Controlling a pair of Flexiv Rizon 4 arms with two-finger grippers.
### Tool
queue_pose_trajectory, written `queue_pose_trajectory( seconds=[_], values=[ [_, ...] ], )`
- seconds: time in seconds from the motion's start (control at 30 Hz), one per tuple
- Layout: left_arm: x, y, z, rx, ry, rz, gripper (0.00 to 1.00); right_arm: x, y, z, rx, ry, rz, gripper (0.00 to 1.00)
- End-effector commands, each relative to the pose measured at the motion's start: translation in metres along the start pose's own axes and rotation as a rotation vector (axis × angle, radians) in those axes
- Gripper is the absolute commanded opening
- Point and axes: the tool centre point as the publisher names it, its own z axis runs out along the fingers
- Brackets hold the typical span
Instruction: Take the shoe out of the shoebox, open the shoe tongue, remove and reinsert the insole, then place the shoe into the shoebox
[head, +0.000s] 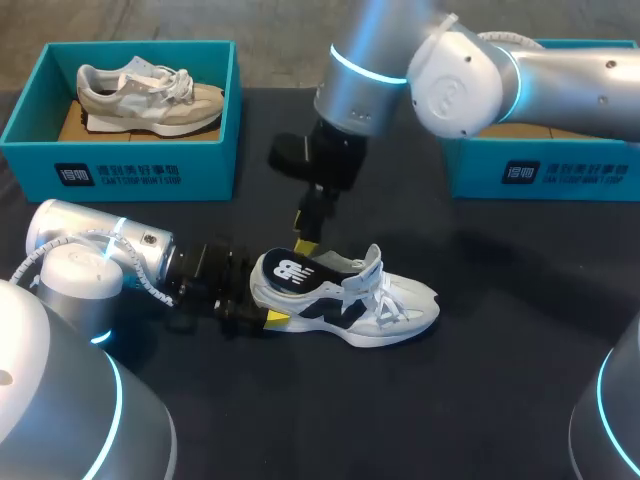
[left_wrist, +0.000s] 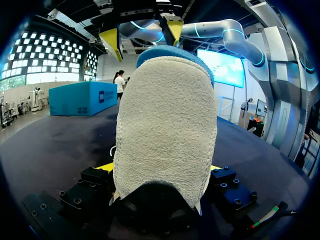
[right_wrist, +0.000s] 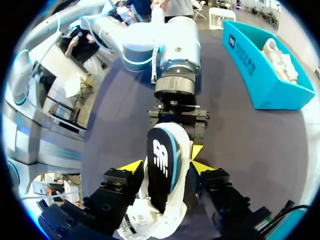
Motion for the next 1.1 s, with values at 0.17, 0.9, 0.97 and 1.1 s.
queue_pose_trajectory(
  seconds=[0.17, 0.9, 0.97, 1.1],
  values=[
    [-0.001, 0.002, 0.001, -0.001, -0.002, -0.001, 0.00, -0.012, 0.006, 0.014, -0.017, 0.122, -0.021, 0.49],
    [-0.001, 0.002, 0.001, -0.001, -0.002, -0.001, 0.00, -0.009, 0.002, 0.037, -0.130, 0.275, -0.087, 0.46],
    [-0.001, 0.002, 0.001, -0.001, -0.002, -0.001, 0.00, -0.011, 0.001, 0.040, -0.136, 0.282, -0.085, 0.46],
    [-0.001, 0.002, 0.001, -0.001, -0.002, -0.001, 0.00, -0.011, 0.000, 0.044, -0.153, 0.295, -0.088, 0.44]
  ],
)
